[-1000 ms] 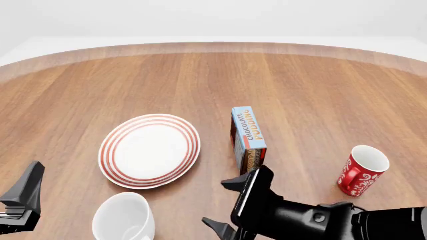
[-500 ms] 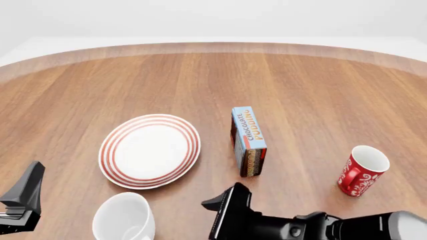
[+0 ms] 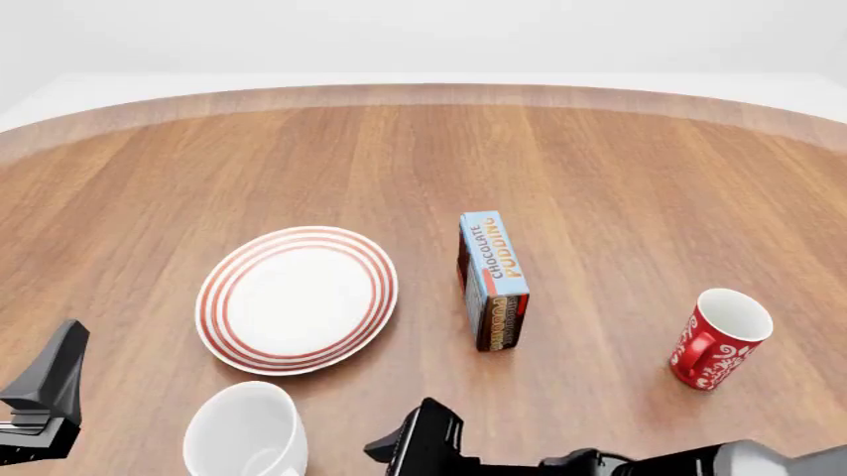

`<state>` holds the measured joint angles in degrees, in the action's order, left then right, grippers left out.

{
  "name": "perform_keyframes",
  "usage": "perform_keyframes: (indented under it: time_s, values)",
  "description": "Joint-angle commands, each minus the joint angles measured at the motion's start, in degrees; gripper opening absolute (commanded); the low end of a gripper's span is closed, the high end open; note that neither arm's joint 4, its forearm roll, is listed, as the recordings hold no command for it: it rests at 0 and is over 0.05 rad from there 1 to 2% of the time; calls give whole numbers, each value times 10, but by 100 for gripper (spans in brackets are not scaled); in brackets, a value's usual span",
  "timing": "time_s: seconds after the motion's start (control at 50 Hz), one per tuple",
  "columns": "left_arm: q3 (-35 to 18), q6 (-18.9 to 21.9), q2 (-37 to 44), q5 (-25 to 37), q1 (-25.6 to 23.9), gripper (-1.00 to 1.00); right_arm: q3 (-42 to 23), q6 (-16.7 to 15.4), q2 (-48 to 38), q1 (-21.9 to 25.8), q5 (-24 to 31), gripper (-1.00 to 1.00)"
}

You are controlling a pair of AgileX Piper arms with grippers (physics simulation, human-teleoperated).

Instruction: Pick up the white mug and put it on the plate, and put the chocolate pudding to the right of the plate.

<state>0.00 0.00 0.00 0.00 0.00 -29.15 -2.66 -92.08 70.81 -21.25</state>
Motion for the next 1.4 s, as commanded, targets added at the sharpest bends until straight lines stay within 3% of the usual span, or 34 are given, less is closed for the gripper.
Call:
perform_keyframes:
  time_s: [0.02, 0.44, 1.0, 1.4]
  values:
    - [0, 0, 0, 0, 0, 100, -11, 28, -10, 22, -2, 100]
    - [0, 0, 0, 0, 0, 100, -45, 84, 6, 24, 40, 100]
    - [0, 0, 0, 0, 0, 100, -114, 82, -32, 24, 111, 100]
    - [0, 0, 0, 0, 0, 100, -130, 99, -67, 24, 114, 100]
